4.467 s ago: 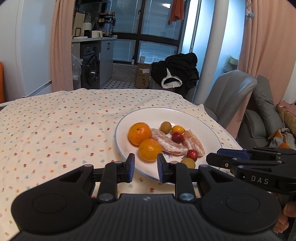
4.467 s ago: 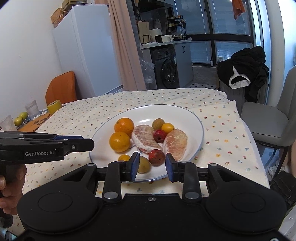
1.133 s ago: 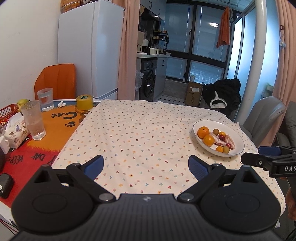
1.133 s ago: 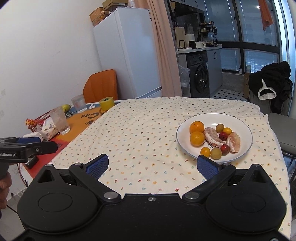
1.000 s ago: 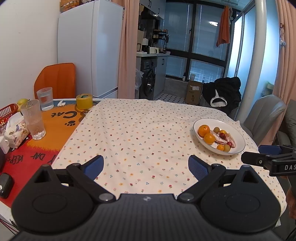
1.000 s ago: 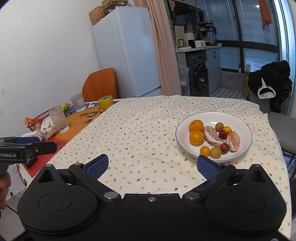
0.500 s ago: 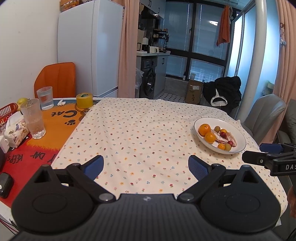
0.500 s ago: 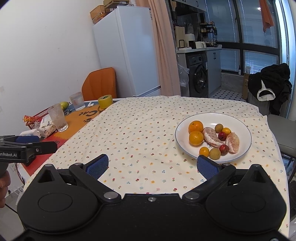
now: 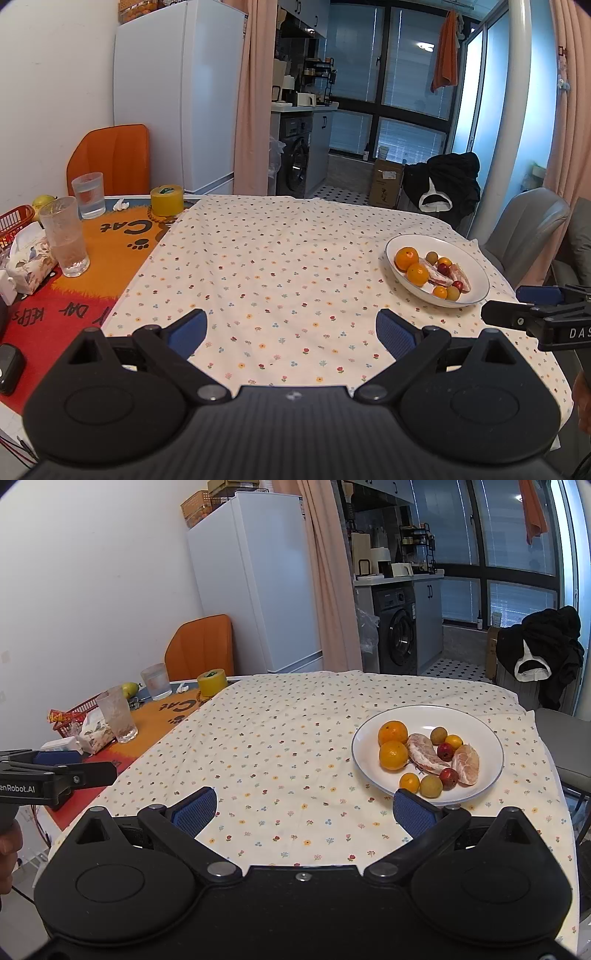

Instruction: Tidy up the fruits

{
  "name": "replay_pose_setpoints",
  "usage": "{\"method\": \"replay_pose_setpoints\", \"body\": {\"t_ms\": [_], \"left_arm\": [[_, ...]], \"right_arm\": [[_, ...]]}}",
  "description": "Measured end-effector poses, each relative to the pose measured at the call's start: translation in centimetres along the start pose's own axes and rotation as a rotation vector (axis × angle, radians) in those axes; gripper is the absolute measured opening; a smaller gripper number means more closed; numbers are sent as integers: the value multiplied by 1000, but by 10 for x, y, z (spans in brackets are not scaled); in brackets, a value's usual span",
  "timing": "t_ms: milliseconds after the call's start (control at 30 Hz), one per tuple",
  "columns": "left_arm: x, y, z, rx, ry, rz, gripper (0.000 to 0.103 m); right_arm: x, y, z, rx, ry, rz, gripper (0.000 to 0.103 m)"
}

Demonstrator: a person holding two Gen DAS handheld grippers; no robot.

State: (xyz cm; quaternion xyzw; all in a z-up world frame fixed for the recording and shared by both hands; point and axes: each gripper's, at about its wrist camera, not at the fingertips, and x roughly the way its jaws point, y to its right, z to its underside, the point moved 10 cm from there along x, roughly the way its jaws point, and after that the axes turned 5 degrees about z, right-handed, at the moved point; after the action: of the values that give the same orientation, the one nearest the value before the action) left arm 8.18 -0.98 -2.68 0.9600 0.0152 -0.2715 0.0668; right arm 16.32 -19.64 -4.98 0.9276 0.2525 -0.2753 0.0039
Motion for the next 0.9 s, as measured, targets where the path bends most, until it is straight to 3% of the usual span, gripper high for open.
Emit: {"method": "replay_pose_setpoints", "body": {"t_ms": [900], "left_arm": [[0,0,0,-2,-1,0,97]], "right_arm": [[1,0,2,-7,-4,8,103]]}}
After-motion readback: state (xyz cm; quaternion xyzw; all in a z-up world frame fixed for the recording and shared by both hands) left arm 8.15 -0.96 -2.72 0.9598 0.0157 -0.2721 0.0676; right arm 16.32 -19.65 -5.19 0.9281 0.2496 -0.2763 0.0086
